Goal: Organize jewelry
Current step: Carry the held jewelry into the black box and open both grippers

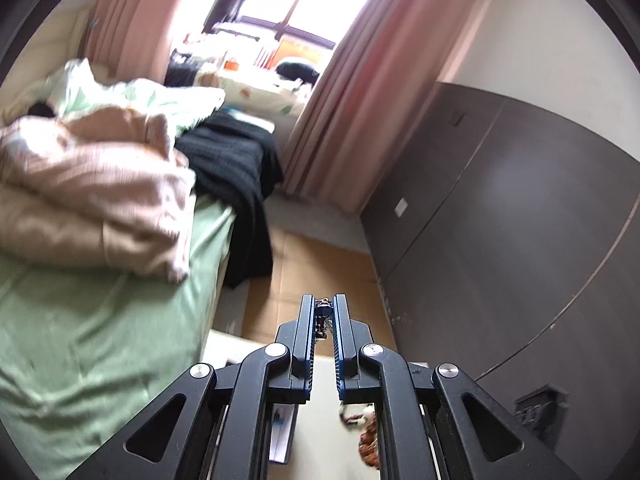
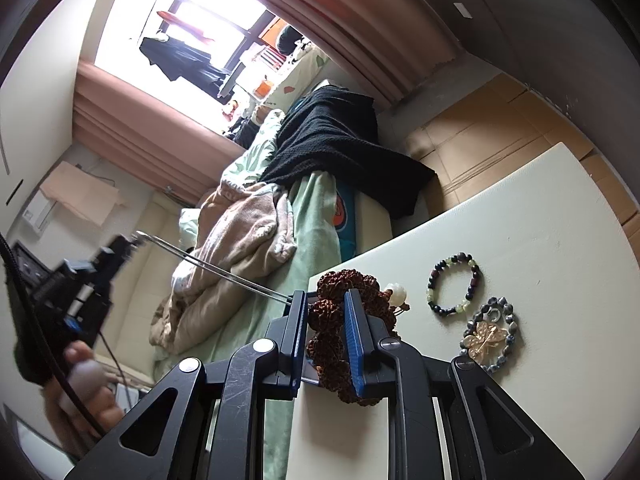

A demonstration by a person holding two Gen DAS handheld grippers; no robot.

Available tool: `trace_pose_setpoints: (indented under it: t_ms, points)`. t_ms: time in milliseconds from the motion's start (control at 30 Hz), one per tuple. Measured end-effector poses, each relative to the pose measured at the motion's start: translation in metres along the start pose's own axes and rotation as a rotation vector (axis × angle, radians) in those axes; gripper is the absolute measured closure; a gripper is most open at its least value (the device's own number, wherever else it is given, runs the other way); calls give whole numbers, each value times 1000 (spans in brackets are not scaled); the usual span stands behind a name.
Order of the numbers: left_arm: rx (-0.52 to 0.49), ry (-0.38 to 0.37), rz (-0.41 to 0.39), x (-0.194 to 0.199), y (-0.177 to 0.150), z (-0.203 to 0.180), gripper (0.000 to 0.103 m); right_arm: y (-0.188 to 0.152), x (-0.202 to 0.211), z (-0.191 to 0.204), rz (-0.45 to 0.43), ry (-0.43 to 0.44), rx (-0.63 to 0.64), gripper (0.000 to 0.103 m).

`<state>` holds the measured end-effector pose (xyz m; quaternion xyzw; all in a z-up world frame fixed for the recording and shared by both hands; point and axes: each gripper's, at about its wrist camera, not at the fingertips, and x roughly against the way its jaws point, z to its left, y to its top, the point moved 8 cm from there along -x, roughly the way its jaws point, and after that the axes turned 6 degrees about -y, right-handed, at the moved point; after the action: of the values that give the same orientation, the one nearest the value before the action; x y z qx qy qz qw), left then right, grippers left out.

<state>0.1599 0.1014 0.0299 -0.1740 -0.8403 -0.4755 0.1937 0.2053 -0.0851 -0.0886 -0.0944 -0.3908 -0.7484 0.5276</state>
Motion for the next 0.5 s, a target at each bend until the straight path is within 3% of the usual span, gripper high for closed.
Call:
trace_pose_setpoints:
  t_ms: [267, 500]
  points:
    - [64, 42, 27, -28, -45, 44, 95, -4, -9, 4, 9, -15, 14, 83]
    - [137, 109, 132, -49, -74, 80, 95, -11, -20, 11, 21, -30, 36, 83]
